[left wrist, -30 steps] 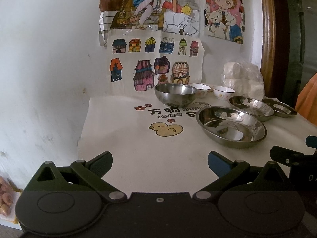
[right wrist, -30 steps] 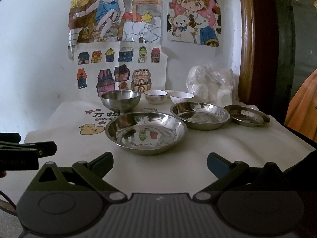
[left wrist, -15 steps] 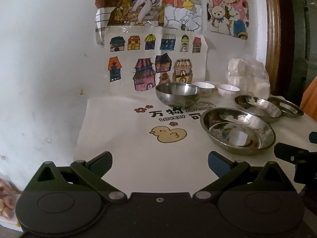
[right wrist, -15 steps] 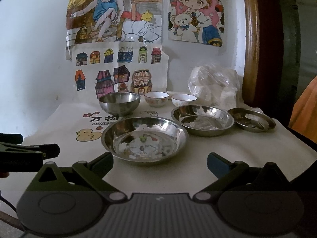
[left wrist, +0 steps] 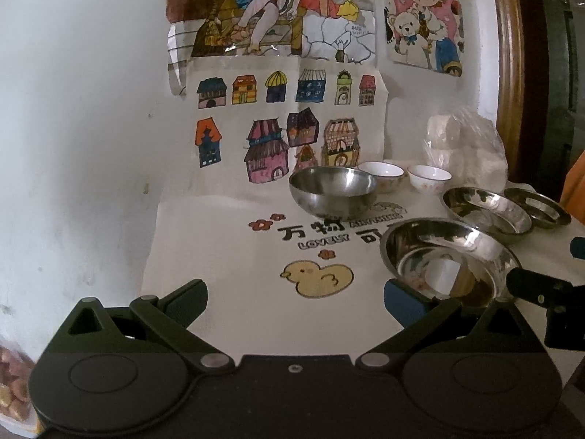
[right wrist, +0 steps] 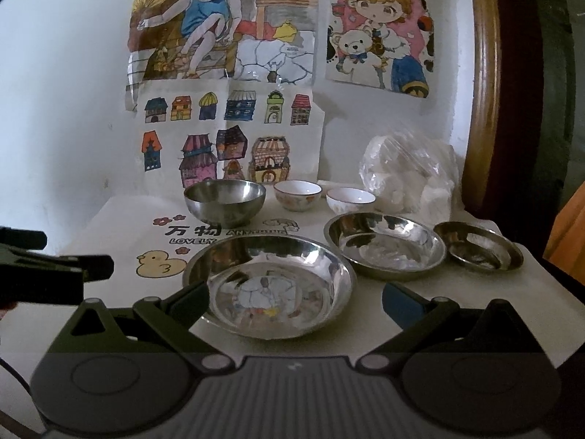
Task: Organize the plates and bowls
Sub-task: 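Reach the right gripper to the large steel plate rim and close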
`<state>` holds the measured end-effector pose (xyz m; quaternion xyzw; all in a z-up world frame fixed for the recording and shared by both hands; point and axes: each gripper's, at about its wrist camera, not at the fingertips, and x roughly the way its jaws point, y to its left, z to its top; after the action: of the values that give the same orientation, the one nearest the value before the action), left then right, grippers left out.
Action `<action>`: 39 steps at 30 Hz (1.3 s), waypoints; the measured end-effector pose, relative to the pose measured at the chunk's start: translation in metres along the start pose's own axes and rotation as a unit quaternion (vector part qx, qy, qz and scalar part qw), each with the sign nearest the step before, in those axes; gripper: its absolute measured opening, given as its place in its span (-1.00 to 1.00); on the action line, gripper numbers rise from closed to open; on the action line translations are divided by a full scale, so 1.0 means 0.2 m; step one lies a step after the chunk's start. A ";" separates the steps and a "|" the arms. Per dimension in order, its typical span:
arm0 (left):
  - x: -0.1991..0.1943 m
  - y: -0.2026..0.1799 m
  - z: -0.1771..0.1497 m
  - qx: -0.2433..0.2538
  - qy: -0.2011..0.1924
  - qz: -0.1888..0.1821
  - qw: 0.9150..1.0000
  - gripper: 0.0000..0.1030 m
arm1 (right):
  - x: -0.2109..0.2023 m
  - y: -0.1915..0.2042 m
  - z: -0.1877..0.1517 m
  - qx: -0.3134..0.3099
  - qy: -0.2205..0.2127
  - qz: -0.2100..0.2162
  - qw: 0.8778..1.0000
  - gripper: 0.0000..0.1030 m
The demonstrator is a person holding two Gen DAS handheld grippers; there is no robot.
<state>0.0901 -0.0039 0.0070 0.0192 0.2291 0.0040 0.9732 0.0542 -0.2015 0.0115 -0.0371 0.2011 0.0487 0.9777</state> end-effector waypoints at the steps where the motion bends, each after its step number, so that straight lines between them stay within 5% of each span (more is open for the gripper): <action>1: 0.01 0.00 0.01 0.001 0.000 0.000 1.000 0.99 | 0.01 0.00 0.00 0.001 0.000 0.000 1.000 1.00; 21: 0.42 0.06 0.40 -0.015 0.032 -0.040 0.999 0.99 | 0.28 -0.18 0.17 -0.016 -0.002 -0.006 1.000 1.00; 30: 0.54 -0.18 0.52 0.014 0.038 -0.089 0.995 0.99 | 0.36 -0.41 0.18 0.001 0.000 -0.041 0.999 1.00; 39: 0.77 -0.55 0.60 0.061 0.062 -0.166 0.982 0.99 | 0.45 -0.66 0.13 0.066 0.018 -0.061 0.996 1.00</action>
<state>0.2801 -0.1147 0.0409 0.0402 0.2888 -0.1705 0.9412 0.1603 -0.3227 0.0067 0.0146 0.2191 -0.0250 0.9753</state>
